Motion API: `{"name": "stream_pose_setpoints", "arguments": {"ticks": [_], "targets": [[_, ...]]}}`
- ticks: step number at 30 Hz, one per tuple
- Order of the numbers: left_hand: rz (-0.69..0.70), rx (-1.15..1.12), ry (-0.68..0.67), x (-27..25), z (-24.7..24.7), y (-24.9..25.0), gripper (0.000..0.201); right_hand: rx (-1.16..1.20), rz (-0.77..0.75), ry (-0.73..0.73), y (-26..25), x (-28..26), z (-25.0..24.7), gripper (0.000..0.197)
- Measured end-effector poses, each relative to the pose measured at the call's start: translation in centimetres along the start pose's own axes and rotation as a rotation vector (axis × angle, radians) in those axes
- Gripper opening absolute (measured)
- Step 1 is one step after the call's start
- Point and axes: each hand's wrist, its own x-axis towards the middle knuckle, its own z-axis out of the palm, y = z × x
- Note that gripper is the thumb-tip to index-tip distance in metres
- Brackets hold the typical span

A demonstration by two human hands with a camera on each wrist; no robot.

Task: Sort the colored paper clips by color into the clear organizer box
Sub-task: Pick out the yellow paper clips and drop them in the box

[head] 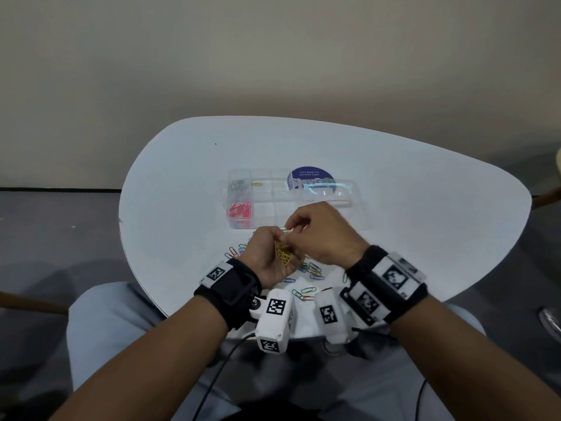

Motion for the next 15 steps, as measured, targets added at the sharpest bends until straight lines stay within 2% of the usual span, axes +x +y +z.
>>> {"name": "stream_pose_setpoints", "arguments": {"ticks": [3,7,11,15], "targets": [[0.038,0.146,0.056,-0.3,-0.1,0.5,0.021,-0.011,0.025,0.071,2.7,0.3,-1.7,0.004],[0.089,0.368,0.083,0.0,-0.5,0.9,0.017,-0.182,0.115,-0.065,5.8,-1.1,-0.5,0.01],[0.161,0.467,0.104,0.3,-1.0,0.6,0.019,-0.207,0.107,-0.096,6.8,-1.1,1.4,0.011],[0.154,0.54,0.081,-0.2,-1.4,0.1,0.021,-0.283,0.106,-0.157,7.3,-0.3,1.7,0.013]]}}
